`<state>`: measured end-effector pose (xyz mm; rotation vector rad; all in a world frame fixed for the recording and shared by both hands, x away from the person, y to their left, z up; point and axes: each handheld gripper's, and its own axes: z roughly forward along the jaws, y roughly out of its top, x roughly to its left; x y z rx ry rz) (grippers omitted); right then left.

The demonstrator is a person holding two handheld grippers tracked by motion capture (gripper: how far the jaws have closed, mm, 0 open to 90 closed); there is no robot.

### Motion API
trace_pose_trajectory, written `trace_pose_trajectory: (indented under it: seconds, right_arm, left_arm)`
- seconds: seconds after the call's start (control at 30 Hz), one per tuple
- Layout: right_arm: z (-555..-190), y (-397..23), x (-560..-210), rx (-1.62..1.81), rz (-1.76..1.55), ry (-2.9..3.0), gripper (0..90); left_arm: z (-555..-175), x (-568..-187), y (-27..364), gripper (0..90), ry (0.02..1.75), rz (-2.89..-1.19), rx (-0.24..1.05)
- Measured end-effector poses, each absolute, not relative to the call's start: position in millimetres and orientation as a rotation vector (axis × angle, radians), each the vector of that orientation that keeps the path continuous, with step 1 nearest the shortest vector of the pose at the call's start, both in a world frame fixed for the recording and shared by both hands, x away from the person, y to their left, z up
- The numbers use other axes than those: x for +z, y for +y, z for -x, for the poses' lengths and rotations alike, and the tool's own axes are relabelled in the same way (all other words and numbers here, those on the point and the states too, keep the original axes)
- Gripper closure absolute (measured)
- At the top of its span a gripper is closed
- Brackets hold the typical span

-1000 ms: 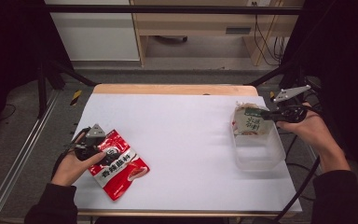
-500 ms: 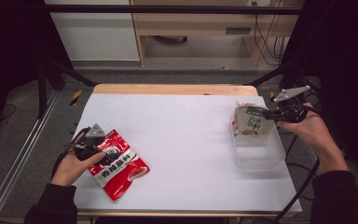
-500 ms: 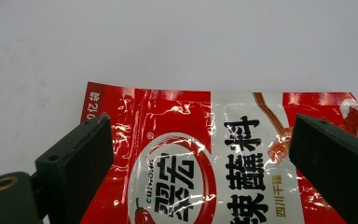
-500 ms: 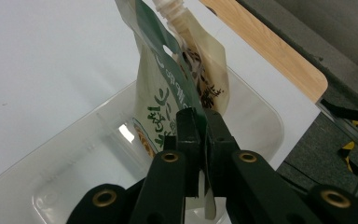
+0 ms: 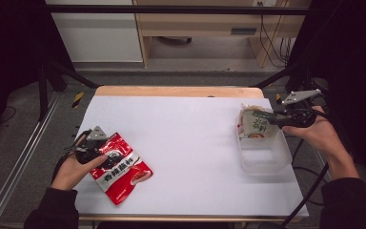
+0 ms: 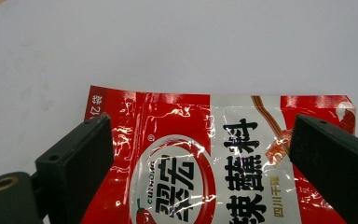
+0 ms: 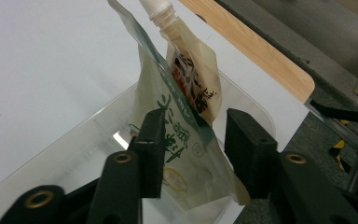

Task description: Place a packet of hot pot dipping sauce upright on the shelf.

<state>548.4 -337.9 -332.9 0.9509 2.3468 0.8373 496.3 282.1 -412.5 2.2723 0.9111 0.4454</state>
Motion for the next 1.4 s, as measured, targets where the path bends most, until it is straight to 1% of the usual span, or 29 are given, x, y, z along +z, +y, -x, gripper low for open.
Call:
trace_pose_trajectory:
  seconds: [0.07,0.27,0.53,0.77,0.97,1.17,1.4]
  right_arm:
    - [-548,-335,-332,0.814,-0.943,2.334,45.1]
    - [-545,-325,-328,0.782,-0.948,2.284,27.5]
    - [-532,-303,-311,0.768,-0.934,2.200,18.7]
    - [-517,-278,-299,0.799,-0.904,2.156,15.4]
    - [-510,-255,-295,0.800,-0.856,2.160,15.3]
    - [-506,-233,-297,0.835,-0.820,2.183,16.7]
    - [-499,-200,-309,0.900,-0.789,2.223,17.0]
  left_arm:
    - [-496,-412,283,6.7,0.912,-2.271,0.446]
    - [-496,-411,285,6.8,0.918,-2.265,0.450]
    - [-496,-411,288,6.7,0.923,-2.263,0.456]
    - [-497,-412,292,6.7,0.936,-2.258,0.452]
    - [-497,-412,294,6.6,0.944,-2.258,0.459]
    - [-497,-413,297,6.4,0.957,-2.264,0.468]
    - [-496,-416,305,6.3,0.983,-2.263,0.486]
